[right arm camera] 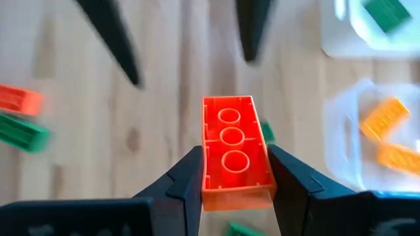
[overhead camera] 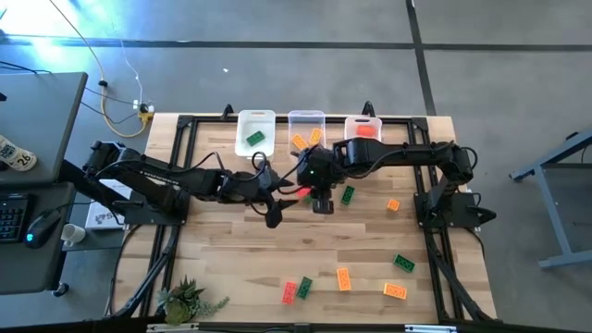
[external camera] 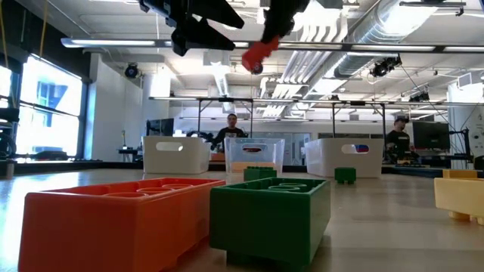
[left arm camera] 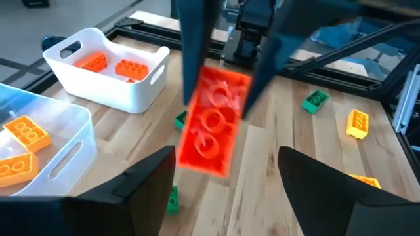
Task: Sort & place blocks by color
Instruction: Put the orange game piece into the right white bin
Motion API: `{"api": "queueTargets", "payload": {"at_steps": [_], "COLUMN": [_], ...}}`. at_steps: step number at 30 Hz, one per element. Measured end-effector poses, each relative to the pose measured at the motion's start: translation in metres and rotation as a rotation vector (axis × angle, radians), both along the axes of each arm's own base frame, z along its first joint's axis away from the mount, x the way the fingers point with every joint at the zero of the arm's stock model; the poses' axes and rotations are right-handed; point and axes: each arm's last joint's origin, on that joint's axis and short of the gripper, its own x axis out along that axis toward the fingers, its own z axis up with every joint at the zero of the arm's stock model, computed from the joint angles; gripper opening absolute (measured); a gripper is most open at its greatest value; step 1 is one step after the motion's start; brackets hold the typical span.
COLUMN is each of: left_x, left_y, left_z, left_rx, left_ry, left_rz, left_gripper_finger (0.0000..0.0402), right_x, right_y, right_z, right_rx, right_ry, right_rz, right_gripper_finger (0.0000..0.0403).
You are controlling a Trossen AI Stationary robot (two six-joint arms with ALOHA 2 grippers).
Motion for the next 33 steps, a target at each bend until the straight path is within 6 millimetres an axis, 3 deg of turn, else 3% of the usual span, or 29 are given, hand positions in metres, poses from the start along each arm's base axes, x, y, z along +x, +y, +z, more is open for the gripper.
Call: {"api": "queueTargets", "payload": {"at_steps": [7,12,20,27,33], "left_x": [-0.001,-0.002,-0.002,-0.002,-0.002], "left_y": [0.0,0.0,-0.001,-0.001,-0.001], "left_z": [-0.002,-0.004,-0.004,-0.004,-0.004], "left_rx": [-0.007,-0.006,0.014,0.016,0.016], "left_ry": [0.022,0.044,0.05,0.051,0.051], "left_rz": [-0.016,-0.016,-0.026,-0.027,-0.028], "left_gripper_finger": [0.0256,0.0255,0.0255,0.0255,0.0255], "right_x": [-0.015,-0.027,-0.049,-0.071,-0.084], "right_y": [-0.008,-0.02,-0.059,-0.102,-0.136], "right_z": [-0.009,-0.034,-0.08,-0.108,-0.124], "right_rx": [-0.168,-0.309,-0.505,-0.508,-0.392], "right_ry": [0.158,0.278,0.409,0.526,0.567], "right_rz": [-0.19,-0.391,-0.704,-0.842,-0.879], "right_gripper_finger": [0.0117,0.0117,0.0117,0.0117,0.0132]}}
